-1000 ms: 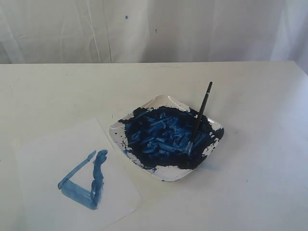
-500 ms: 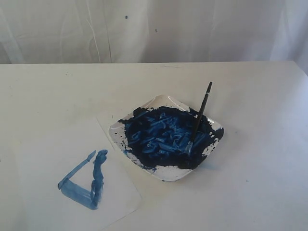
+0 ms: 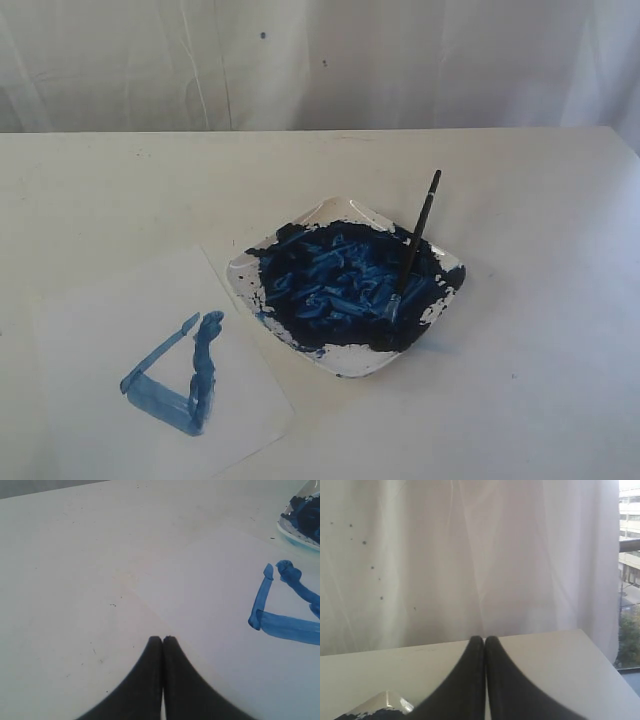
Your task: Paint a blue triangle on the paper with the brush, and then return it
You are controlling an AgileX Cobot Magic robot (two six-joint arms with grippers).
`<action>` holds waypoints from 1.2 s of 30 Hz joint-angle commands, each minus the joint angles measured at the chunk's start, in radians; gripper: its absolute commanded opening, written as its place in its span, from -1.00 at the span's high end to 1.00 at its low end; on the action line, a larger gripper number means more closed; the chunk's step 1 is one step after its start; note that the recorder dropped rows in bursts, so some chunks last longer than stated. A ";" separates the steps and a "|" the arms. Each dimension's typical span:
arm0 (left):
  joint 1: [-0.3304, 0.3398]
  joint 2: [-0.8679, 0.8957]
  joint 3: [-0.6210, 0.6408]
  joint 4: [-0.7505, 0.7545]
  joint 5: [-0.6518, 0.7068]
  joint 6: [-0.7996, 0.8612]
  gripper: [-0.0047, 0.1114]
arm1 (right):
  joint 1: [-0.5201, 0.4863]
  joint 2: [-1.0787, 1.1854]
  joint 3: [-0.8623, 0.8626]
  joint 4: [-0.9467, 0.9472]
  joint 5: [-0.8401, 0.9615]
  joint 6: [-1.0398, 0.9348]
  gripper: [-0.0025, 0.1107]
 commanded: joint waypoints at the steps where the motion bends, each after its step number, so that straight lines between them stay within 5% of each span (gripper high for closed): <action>1: 0.000 -0.005 0.004 -0.005 0.001 0.003 0.92 | -0.007 -0.002 0.009 -0.332 -0.064 0.316 0.96; 7: 0.000 -0.005 0.004 -0.005 0.001 0.003 0.92 | -0.007 -0.002 0.076 -1.504 -0.040 1.463 0.96; 10: 0.000 -0.005 0.004 -0.005 0.001 0.003 0.92 | -0.007 -0.007 0.140 -1.792 -0.045 1.769 0.96; 26: 0.000 -0.005 0.004 -0.005 0.001 0.003 0.92 | -0.023 -0.178 0.271 -1.790 -0.018 1.761 0.96; 36: 0.000 -0.005 0.004 -0.005 0.001 0.003 0.92 | -0.063 -0.293 0.271 -1.789 0.166 1.756 0.96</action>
